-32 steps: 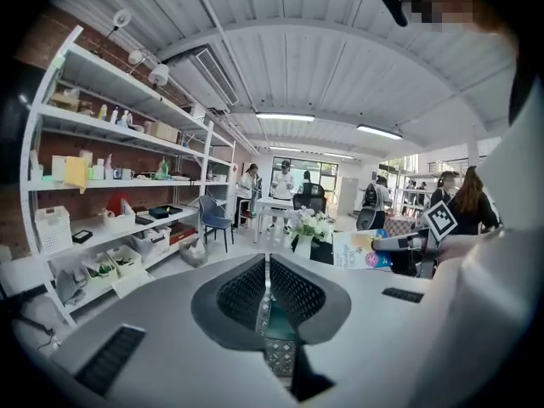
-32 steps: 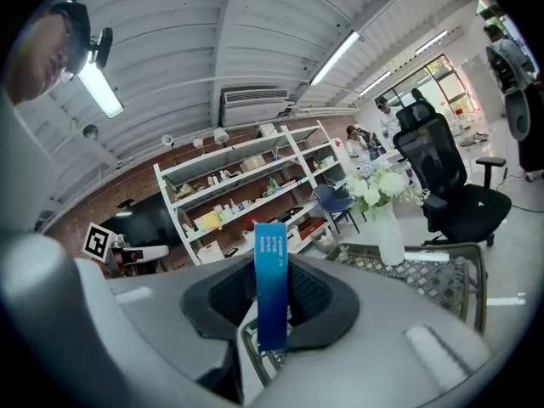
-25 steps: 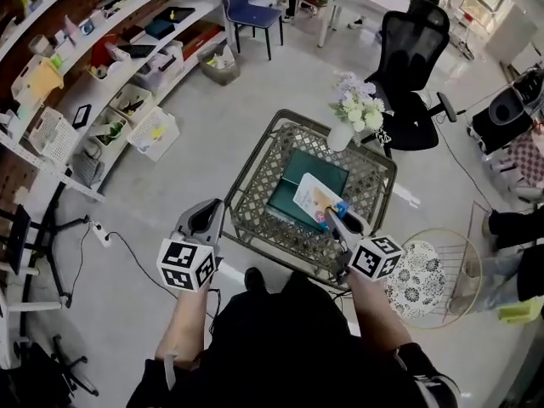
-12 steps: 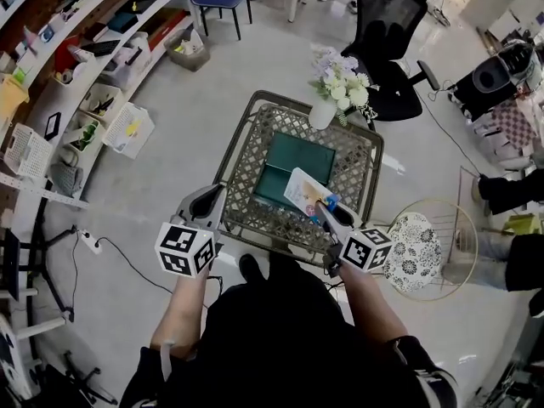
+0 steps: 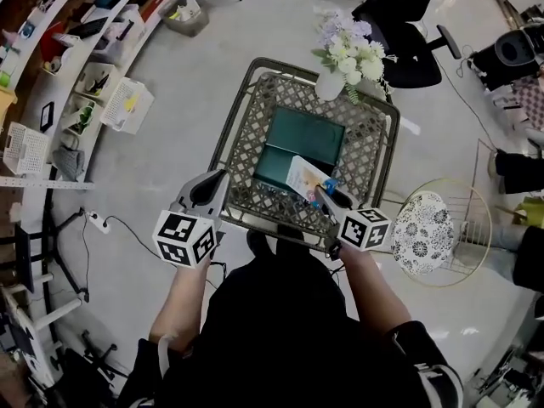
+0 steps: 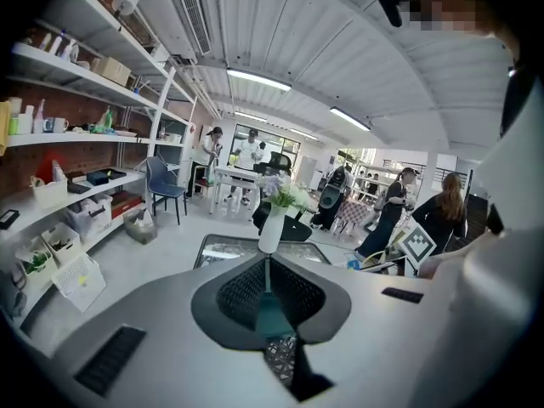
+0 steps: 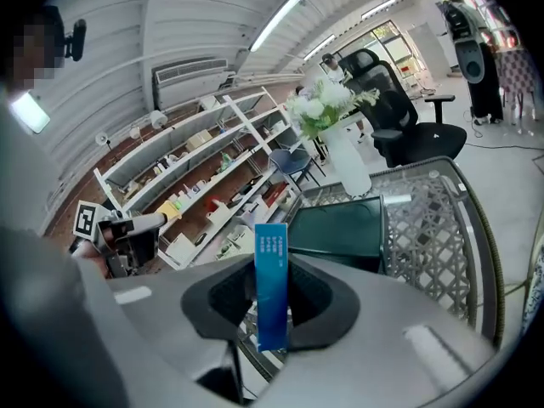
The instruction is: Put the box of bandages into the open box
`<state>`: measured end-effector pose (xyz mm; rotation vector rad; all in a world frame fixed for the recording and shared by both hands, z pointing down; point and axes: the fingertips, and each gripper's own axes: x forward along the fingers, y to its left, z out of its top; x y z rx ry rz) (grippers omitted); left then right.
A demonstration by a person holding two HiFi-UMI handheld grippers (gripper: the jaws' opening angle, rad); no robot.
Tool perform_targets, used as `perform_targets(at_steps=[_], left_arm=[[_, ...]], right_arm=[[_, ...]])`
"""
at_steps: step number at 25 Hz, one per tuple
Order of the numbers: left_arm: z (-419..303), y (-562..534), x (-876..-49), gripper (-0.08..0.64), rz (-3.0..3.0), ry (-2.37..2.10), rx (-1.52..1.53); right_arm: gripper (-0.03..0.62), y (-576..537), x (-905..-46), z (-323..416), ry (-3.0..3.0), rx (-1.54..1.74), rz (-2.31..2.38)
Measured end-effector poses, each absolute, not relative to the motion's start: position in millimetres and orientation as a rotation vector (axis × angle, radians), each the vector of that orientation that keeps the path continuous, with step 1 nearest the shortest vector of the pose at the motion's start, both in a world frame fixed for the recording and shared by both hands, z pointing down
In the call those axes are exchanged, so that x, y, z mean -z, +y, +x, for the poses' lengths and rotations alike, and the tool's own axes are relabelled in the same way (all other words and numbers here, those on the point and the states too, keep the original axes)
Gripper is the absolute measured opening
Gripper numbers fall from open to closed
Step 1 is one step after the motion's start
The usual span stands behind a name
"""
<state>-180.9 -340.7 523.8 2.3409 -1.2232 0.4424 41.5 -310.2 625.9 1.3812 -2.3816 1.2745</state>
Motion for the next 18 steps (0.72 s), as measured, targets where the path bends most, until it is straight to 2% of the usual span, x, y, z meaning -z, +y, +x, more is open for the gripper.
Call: perform_targets(at_steps=[11,18], left_arm=[[-170,-347,-550,0.023,2.289,-1.188,-0.539],[-178,-353,-550,0.023,2.261,-1.221,-0.532]], right_arm=[[0.095,-328,-721,28,-2.109,-1.515,1.289],[0.097,-358,-751,11,-2.019,-1.524,1.246]])
